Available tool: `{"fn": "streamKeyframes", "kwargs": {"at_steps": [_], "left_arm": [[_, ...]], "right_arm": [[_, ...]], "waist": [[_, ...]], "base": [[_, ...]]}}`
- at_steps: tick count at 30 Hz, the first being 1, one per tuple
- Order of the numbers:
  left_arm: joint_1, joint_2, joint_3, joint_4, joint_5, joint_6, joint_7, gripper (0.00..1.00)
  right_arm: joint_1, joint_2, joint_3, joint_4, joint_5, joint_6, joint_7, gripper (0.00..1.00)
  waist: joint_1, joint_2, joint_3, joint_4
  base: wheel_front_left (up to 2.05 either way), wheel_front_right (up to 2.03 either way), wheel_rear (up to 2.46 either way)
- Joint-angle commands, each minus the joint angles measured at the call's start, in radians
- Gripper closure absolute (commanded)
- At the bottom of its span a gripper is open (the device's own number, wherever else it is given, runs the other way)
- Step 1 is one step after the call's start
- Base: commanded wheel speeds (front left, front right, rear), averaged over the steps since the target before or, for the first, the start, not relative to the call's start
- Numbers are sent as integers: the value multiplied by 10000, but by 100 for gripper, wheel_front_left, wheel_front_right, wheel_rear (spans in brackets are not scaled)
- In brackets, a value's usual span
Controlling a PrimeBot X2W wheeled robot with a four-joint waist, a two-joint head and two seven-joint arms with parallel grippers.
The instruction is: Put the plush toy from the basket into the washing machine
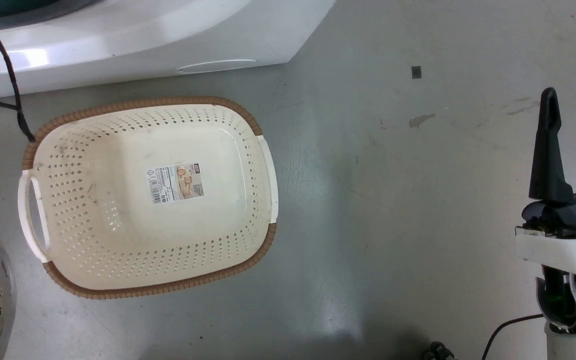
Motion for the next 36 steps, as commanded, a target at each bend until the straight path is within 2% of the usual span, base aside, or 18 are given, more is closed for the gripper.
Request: {"fn": "streamKeyframes", "kwargs": {"at_steps": [1, 6, 10, 14, 22, 29, 36], "left_arm": [[-139, -28, -33, 39, 51, -50, -57, 0], [385, -262, 14, 158, -138, -402, -57, 0], [1305, -544, 203, -241, -250, -435, -57, 0], [2423, -910, 297, -915, -144, -266, -57, 0], [4806, -1709, 303, -2622, 216, -270, -57, 0], [7195, -2337, 282, -4388, 533, -375, -57, 0], [9294, -2666, -114, -5486, 933, -739, -57, 0]], "right_arm": [[-228, -4, 4, -27, -4, -7, -42, 0], [-174, -4, 11, 60, -76, -7, -42, 0], [-22, -4, 29, 128, -186, -7, -42, 0], [149, -4, 25, 207, -377, -7, -42, 0], [599, -4, 59, 461, -688, -7, -42, 0], [1191, -4, 66, 682, -764, -7, -42, 0], [1758, -4, 79, 857, -827, -7, -42, 0]], "waist": [[-1, 0, -72, 46], [-1, 0, -542, 198], [-1, 0, -1121, 440], [-1, 0, -1687, 770], [-1, 0, -2873, 1351], [-1, 0, -4005, 1722], [-1, 0, -4933, 1912]], "base": [[0, 0, 0], [0, 0, 0], [0, 0, 0], [0, 0, 0], [0, 0, 0], [0, 0, 0], [0, 0, 0]]}}
